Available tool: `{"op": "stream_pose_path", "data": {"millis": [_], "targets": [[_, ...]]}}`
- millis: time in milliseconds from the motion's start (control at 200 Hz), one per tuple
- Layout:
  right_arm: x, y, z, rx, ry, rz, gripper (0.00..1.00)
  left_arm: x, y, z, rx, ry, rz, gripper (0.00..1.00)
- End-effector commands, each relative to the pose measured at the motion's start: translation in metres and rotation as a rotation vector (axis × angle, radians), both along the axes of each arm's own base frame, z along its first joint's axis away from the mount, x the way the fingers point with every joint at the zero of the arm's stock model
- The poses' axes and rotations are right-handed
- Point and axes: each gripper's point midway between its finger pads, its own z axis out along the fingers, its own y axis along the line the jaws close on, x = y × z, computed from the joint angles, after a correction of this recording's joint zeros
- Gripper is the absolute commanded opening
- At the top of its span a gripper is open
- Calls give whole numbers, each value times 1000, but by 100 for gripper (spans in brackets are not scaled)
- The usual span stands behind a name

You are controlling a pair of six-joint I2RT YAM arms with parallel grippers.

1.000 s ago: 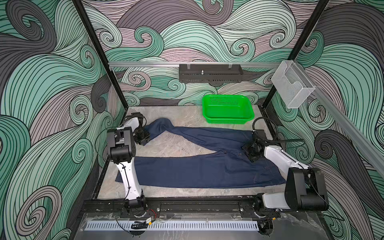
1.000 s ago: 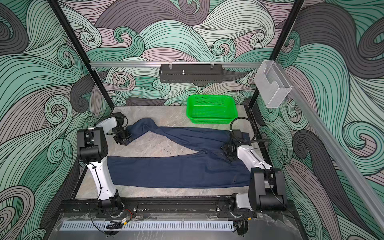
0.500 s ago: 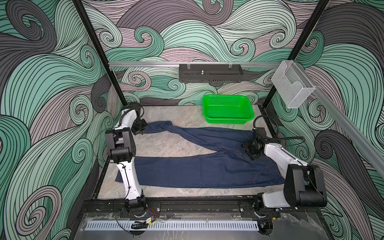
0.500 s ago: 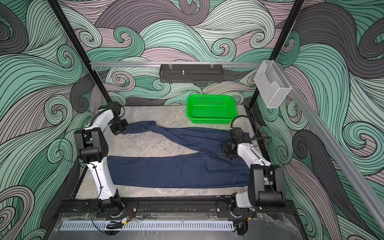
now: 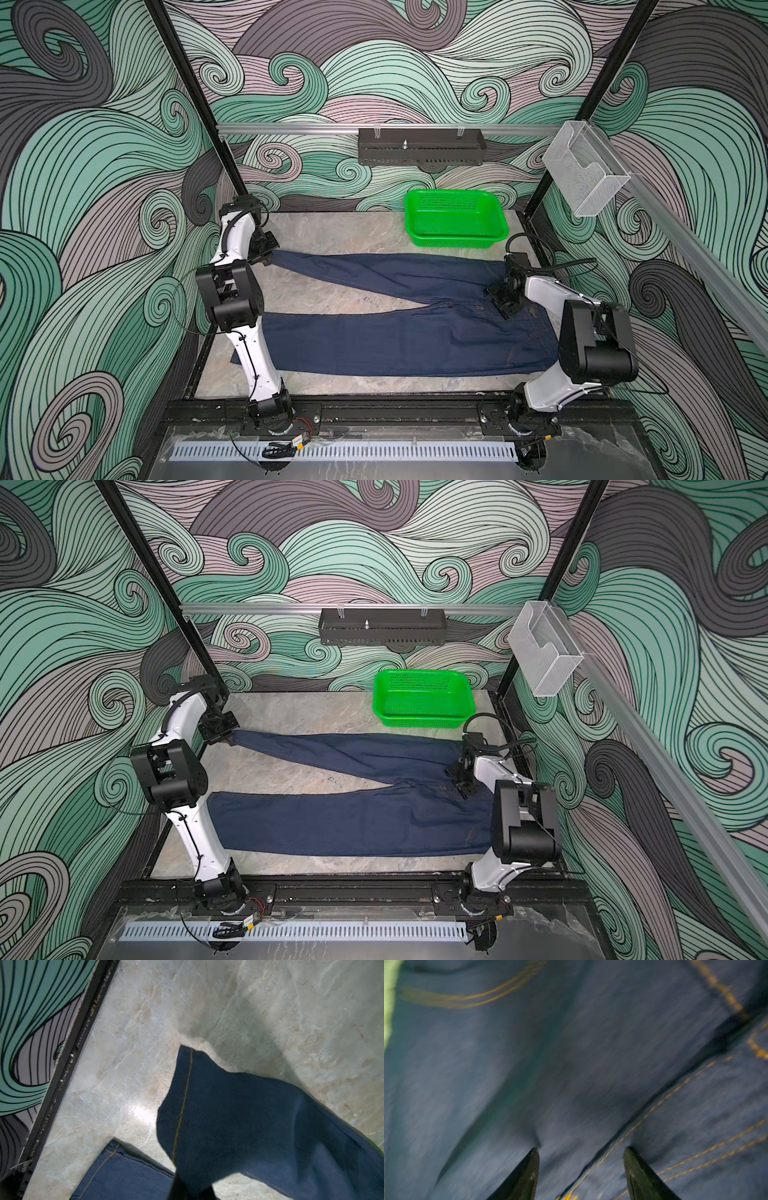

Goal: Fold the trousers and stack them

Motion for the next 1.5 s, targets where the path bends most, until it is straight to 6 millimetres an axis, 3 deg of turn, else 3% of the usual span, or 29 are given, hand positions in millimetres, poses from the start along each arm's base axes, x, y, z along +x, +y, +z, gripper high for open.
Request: {"op": "stream_pose_path", "data": {"millis": [0,145,270,485,565,645,730,856,946,1071,1226,1351,1496], "targets": [[-18,-21,-15,-46,82,-35,66,-14,15,-10,26,74,16,0],[-29,-35,-22,-43,123,-67,66,-16,11,-33,-23,126,17,0],[-32,-41,-16,-49,126,-59,66,-23,0,-47,-81,187,-1,0],[-32,-44,5,-68,95,-42,67,-48,-13,-46,-113,228,-30,4],[-33,-46,11,-78,85,-44,67,-55,-11,-45,-100,243,-28,16],[-32,-46,20,-79,64,-44,68,-53,-10,-36,-93,229,-25,44],[-27,-46,36,-81,30,-38,70,-44,-10,-15,-85,157,-25,57],[-13,-47,63,-93,-57,-38,73,-17,-19,24,-112,-12,-64,66],[0,-46,73,-76,-99,-39,73,2,-34,33,-170,-78,-99,67],[21,-40,69,-22,-107,-31,72,16,-52,15,-237,-19,-118,66],[43,-35,48,29,-96,-26,68,28,-70,-24,-314,29,-112,62],[52,-33,25,64,-69,-40,66,20,-79,-61,-345,102,-76,58],[55,-35,0,68,-21,-48,64,10,-77,-96,-334,155,-32,55]]}}
